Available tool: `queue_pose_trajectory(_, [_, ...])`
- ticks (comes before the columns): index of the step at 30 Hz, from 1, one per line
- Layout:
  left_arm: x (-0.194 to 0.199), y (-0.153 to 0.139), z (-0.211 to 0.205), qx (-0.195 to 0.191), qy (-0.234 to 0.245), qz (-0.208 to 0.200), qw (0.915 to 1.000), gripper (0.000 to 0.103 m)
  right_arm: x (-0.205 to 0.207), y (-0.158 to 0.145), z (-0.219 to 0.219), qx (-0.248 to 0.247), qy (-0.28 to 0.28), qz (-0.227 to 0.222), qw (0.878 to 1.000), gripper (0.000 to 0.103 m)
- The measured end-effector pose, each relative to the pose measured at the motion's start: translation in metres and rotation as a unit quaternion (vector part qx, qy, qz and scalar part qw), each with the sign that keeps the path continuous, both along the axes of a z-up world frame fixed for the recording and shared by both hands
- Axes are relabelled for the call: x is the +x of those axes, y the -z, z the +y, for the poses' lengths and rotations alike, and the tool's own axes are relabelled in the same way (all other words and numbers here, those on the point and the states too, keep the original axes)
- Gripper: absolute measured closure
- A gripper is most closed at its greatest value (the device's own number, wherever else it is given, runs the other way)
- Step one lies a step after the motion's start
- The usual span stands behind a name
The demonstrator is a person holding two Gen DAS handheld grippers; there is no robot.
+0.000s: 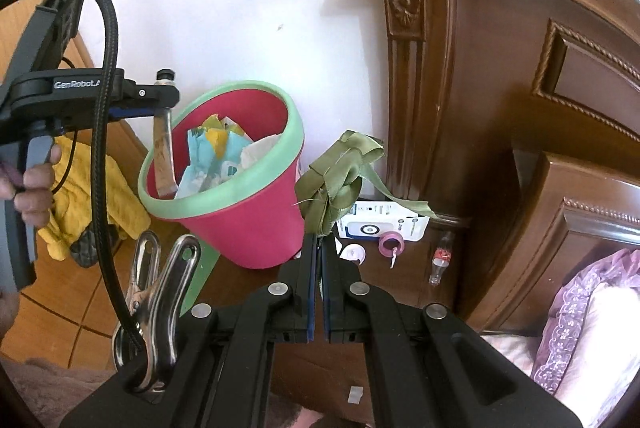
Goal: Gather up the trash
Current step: 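Carry the tube with the left gripper while the right carries the ribbon toward the bucket, then open the left gripper to drop the silver tube into the red bucket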
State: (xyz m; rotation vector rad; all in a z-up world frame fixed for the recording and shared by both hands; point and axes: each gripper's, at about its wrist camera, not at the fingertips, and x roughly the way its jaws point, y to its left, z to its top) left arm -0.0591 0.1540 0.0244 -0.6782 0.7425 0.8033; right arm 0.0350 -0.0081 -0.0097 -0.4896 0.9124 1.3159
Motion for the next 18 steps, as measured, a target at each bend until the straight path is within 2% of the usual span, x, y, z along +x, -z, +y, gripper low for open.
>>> queue_pose_trajectory(7, [-0.022, 0.018, 0.029, -0.006, -0.034, 0.026, 0.9991, 0.067, -0.004, 0.0, 0.001, -0.001, 0.002, -0.003, 1.0, 0.1])
queue_pose_trajectory(18, [-0.023, 0.054, 0.048, -0.035, -0.037, 0.058, 0.997, 0.067, -0.011, -0.005, 0.001, -0.004, 0.01, -0.015, 1.0, 0.1])
